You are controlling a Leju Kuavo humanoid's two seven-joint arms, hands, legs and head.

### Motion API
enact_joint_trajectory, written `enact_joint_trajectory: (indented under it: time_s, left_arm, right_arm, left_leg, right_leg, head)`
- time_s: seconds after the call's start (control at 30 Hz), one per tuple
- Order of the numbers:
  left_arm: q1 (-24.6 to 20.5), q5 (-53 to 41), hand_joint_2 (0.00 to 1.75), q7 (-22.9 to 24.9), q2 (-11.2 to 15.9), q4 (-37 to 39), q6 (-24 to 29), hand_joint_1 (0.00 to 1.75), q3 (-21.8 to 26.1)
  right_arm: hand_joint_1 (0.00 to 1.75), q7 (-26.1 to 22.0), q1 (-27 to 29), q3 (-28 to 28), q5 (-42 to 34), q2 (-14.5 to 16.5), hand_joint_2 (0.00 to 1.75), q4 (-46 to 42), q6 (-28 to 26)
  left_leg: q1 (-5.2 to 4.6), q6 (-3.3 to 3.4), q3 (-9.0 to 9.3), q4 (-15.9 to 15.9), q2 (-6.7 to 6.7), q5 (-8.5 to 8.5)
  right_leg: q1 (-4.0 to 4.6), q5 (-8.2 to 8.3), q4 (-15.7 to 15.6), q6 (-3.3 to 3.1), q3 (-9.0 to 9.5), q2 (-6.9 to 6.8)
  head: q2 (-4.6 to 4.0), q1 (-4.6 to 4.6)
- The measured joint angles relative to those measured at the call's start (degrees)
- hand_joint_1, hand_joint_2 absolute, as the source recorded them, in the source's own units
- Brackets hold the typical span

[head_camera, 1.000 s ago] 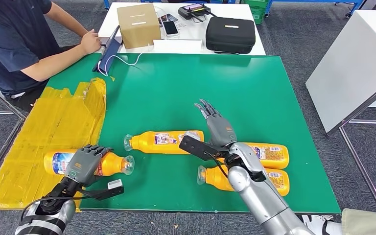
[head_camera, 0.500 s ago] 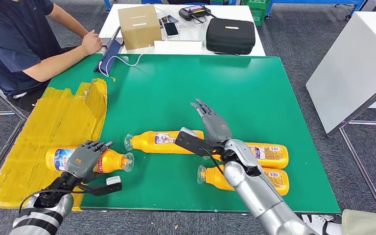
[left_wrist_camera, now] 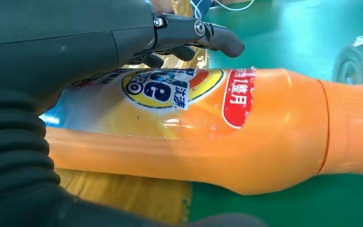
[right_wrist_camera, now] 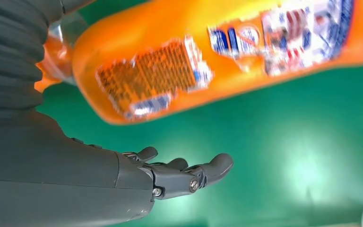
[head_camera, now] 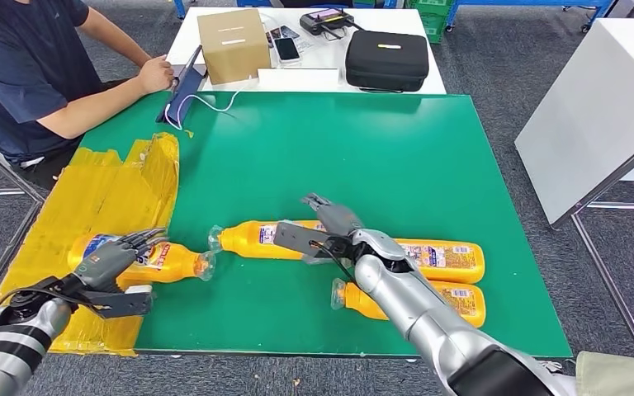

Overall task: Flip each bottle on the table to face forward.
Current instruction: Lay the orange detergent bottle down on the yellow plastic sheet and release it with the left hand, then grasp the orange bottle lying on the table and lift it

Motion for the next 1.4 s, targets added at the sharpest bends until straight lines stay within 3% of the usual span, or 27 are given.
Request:
enact_joint_trajectory:
  time_s: [0.27, 0.77, 0.83, 0.9, 0.97, 1.03, 1.27, 1.4]
  left_arm:
    - [-0.5, 10.4, 0.00, -4.3, 1.0, 0.2, -1.4, 0.00, -1.5]
    - [-0.4, 12.1, 0.00, -5.3, 0.7, 0.2, -1.6, 0.00, -1.5]
    - [0.2, 17.2, 0.00, -5.8, -0.7, -0.6, -2.5, 0.00, -0.1]
    - [1.3, 30.0, 0.00, -6.2, -5.1, -4.8, -8.1, 0.00, 4.2]
    - [2.3, 48.1, 0.00, -3.0, -13.2, -11.6, -21.5, 0.00, 13.1]
    - [2.9, 59.3, 0.00, 0.7, -19.1, -15.6, -30.7, 0.00, 20.4]
    - [5.6, 66.8, 0.00, 5.8, -22.7, -19.3, -32.6, 0.00, 24.9]
    - [7.9, 71.8, 0.00, 8.8, -23.9, -21.6, -33.2, 0.00, 26.4]
  right_arm:
    - [0.00, 0.2, -2.4, 2.4, -0.5, 2.2, 1.75, 7.7, 0.7]
    - [0.00, 0.3, -2.7, 2.9, -0.5, 2.8, 1.75, 9.5, 0.8]
    - [0.87, 0.6, -2.9, 3.2, 0.0, 3.0, 1.75, 10.2, 0.8]
    - [1.75, 2.3, -3.2, 4.3, 2.6, 3.5, 1.75, 12.2, 0.8]
    - [1.75, 4.7, -3.4, 5.3, 5.7, 4.3, 1.75, 14.8, -0.6]
    - [1.75, 5.9, -3.4, 5.3, 6.9, 4.8, 1.75, 16.2, -2.5]
    - [1.75, 2.2, -1.6, 1.8, 5.6, 4.8, 1.75, 16.1, -11.6]
    - [1.75, -6.0, 1.8, -2.7, -1.3, 4.8, 1.75, 12.6, -16.6]
  left_leg:
    - [0.00, 0.00, -0.14, 0.0, -0.01, 0.00]
    - [-0.01, 0.00, -0.19, 0.0, -0.01, 0.00]
    - [-0.02, 0.00, -0.19, 0.0, -0.01, 0.00]
    - [-0.03, 0.01, -0.17, 0.0, 0.00, -0.01]
    - [-0.03, 0.01, -0.04, 0.0, 0.10, -0.03]
    - [-0.02, 0.00, 0.07, 0.0, 0.17, -0.03]
    - [-0.03, 0.00, 0.05, 0.0, 0.19, -0.04]
    - [-0.04, 0.00, -0.07, 0.0, 0.13, -0.04]
  right_leg:
    - [-0.01, 0.00, 0.0, 0.00, -0.15, 0.00]
    - [-0.02, 0.00, 0.0, 0.00, -0.19, 0.00]
    - [-0.03, 0.00, 0.0, 0.00, -0.22, 0.00]
    - [-0.05, 0.00, 0.0, 0.00, -0.22, 0.01]
    - [-0.05, 0.00, -0.1, 0.00, -0.11, 0.05]
    - [-0.04, 0.01, -0.1, 0.00, -0.02, 0.08]
    - [-0.04, 0.01, -0.1, 0.00, 0.00, 0.09]
    - [-0.05, 0.01, -0.1, 0.00, -0.09, 0.08]
  head:
    - [0.00, 0.01]
    - [0.00, 0.01]
    - [0.00, 0.02]
    - [0.00, 0.02]
    - [0.00, 0.00]
    - [0.00, -0.01]
    - [0.00, 0.00]
    - [0.00, 0.00]
